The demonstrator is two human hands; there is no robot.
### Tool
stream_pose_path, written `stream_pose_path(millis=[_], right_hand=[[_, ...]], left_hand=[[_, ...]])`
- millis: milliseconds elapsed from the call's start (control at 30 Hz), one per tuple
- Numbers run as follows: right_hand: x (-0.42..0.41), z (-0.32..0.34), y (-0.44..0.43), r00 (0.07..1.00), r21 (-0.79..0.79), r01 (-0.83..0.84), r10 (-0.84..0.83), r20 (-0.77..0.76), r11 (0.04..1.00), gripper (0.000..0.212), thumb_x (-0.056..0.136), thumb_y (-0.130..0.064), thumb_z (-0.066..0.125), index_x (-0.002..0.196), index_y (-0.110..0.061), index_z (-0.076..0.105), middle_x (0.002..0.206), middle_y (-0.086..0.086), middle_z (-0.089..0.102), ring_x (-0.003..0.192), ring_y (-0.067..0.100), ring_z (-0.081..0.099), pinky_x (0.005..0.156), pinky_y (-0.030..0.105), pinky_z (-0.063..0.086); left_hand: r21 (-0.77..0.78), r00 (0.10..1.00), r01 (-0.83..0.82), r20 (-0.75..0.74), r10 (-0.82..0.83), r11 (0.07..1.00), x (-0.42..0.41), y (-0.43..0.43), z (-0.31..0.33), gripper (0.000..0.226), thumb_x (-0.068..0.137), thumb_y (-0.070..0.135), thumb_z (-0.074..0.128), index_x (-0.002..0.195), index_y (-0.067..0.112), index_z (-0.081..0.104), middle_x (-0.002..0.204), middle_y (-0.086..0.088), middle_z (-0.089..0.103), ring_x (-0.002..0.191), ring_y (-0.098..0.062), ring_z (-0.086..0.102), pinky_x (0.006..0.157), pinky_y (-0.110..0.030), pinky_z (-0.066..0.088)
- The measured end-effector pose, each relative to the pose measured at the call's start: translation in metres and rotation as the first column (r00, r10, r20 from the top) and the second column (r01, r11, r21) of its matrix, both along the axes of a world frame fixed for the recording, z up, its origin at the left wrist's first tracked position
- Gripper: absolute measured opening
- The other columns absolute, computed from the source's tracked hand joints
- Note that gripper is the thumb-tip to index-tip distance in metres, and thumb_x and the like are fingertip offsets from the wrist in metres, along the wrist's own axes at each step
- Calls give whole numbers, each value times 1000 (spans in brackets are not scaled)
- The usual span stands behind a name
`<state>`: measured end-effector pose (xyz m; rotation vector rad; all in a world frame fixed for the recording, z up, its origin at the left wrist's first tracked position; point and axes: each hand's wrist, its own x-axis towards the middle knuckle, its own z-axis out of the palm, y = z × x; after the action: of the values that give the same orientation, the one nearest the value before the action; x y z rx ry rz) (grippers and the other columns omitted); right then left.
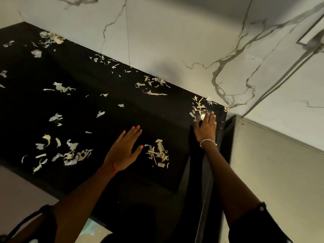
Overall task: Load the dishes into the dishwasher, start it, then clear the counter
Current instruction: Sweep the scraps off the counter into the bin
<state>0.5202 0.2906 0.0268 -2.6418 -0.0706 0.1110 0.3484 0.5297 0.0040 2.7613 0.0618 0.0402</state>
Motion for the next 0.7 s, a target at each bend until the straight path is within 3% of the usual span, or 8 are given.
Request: stream_pose_path(millis=[100, 200, 267, 367, 433, 500, 567, 700], right_hand=[[-6, -8, 0, 998, -84, 25, -30, -58, 996, 68, 98, -42, 30, 146, -2, 4, 155, 16, 0, 144, 26, -3, 117, 38, -1], [-26, -9, 10, 995, 142, -94, 86, 59, 985, 56, 98, -34, 35, 147, -11, 17, 155, 7, 15, 143, 22, 12, 116, 39, 14], [-25, -6, 11, 987, 255, -65, 25, 158, 965, 51, 99, -29, 37, 146, -15, 24, 155, 2, 18, 142, 19, 14, 116, 36, 15], [6, -6, 1, 990, 167, 48, -69, 120, 985, 56, 98, -31, 37, 146, -9, 18, 156, 8, 9, 144, 20, 5, 117, 33, 5], [25, -5, -11, 998, 110, 18, -25, 55, 994, 55, 97, -33, 39, 144, -7, 26, 151, 13, 26, 141, 25, 21, 112, 32, 20], [37, 1, -20, 992, 179, -50, 28, 127, 983, 39, 96, -29, 45, 127, -7, 54, 117, 17, 62, 108, 29, 58, 82, 22, 39], [46, 11, -25, 972, 289, -24, -45, 229, 957, 32, 94, -25, 50, 118, -8, 61, 93, 11, 69, 72, 18, 61, 71, 19, 38], [84, 16, -33, 992, 201, -23, -3, 129, 979, 40, 93, -25, 50, 130, -10, 50, 113, 13, 63, 102, 28, 59, 93, 32, 42]], left_hand=[[3, 1000, -5, 4, 5, 1000, 1, 1, -2, 74, 82, 57, 9, 145, 20, 16, 153, 10, 4, 139, -3, -3, 113, -27, -2], [11, 1000, -4, 5, 4, 1000, 2, 1, -3, 75, 81, 58, 8, 145, 20, 15, 149, 12, 0, 139, -3, -3, 113, -27, -2], [11, 1000, -7, 4, 7, 1000, 2, 1, -2, 75, 80, 58, 8, 145, 21, 14, 148, 13, -1, 139, -3, -3, 113, -26, -3], [6, 1000, -10, -11, 10, 1000, 2, 1, -2, 75, 79, 59, 8, 144, 23, 13, 148, 15, -3, 138, -2, -5, 112, -24, -5], [0, 1000, -14, -15, 14, 1000, 2, 1, -3, 74, 80, 59, 9, 144, 24, 13, 148, 15, -3, 138, -1, -5, 112, -24, -5], [-8, 1000, -17, -15, 17, 1000, 3, 1, -2, 72, 80, 59, 10, 143, 25, 11, 149, 15, -2, 139, -2, -4, 112, -24, -4], [-10, 1000, -18, -16, 18, 1000, 2, 1, -1, 70, 79, 59, 10, 142, 27, 10, 149, 14, -2, 139, -2, -3, 112, -25, -3], [-29, 1000, -23, -15, 23, 999, 3, 1, -1, 70, 80, 59, 13, 143, 28, 13, 150, 15, 0, 140, -2, -2, 113, -25, -2]])
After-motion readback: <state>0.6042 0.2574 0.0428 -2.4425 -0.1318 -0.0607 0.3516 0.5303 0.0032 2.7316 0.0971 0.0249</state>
